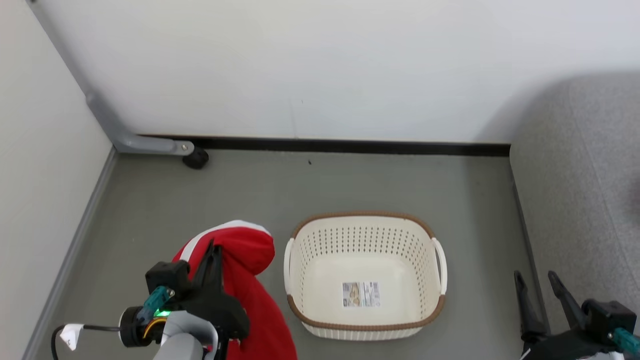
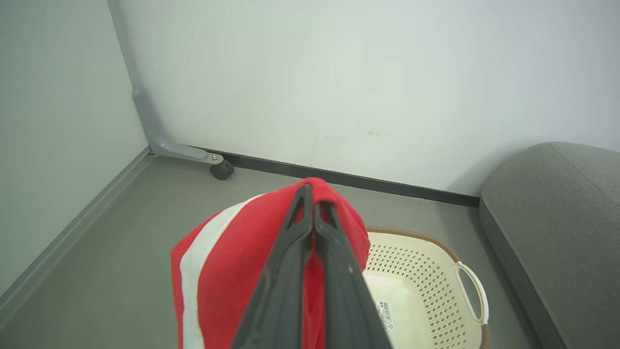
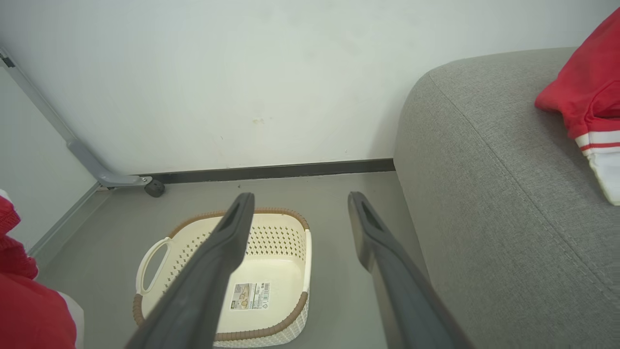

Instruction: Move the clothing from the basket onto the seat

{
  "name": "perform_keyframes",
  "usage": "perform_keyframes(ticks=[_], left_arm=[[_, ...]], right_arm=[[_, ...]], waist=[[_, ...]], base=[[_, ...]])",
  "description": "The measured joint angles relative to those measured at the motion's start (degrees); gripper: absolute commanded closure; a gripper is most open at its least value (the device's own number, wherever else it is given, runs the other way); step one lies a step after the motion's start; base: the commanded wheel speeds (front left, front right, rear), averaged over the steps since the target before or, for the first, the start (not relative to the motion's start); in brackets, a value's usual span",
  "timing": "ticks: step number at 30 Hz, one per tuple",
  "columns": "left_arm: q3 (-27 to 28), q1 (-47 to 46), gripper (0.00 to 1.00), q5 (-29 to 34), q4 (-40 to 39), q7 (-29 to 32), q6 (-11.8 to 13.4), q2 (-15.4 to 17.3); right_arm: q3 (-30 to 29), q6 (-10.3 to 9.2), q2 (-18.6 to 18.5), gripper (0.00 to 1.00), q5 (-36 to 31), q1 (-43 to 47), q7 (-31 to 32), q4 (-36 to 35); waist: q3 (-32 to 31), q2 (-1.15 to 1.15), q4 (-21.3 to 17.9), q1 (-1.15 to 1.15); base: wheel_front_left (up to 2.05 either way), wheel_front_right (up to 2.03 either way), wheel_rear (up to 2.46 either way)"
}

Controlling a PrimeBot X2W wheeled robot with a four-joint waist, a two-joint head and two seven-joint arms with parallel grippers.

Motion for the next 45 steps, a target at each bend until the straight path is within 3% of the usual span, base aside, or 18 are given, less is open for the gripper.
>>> perform_keyframes(ticks=[9, 25, 38, 45], left_arm=[[0.33, 4.13, 1.00, 0.01, -7.05, -0.27, 0.80, 0.83], [0.38, 7.21, 1.00, 0.11, -15.16, -0.25, 1.88, 1.76], [-1.19, 7.41, 1.00, 1.96, -20.37, 2.13, 2.33, 2.37], [-3.00, 7.13, 1.00, 2.59, -22.99, 3.58, 2.38, 2.32]], right_arm=[[-0.09, 0.49, 0.23, 0.00, -0.99, 2.48, 0.01, -1.76], [0.88, 1.20, 0.49, 0.00, -2.01, 3.26, 0.01, -3.61], [13.39, 1.92, 2.34, 0.00, -5.54, -3.54, 0.01, -5.23], [27.13, 1.92, 2.22, 0.00, -5.11, -8.56, 0.00, -5.09]], waist=[[-4.83, 0.00, 0.48, 0.00], [-5.79, 0.01, 1.06, 0.01], [-5.15, 0.01, 1.58, 0.01], [-4.77, 0.01, 2.43, 0.01]], base=[[0.00, 0.00, 0.00], [0.00, 0.00, 0.00], [0.00, 0.00, 0.00], [0.00, 0.00, 0.00]])
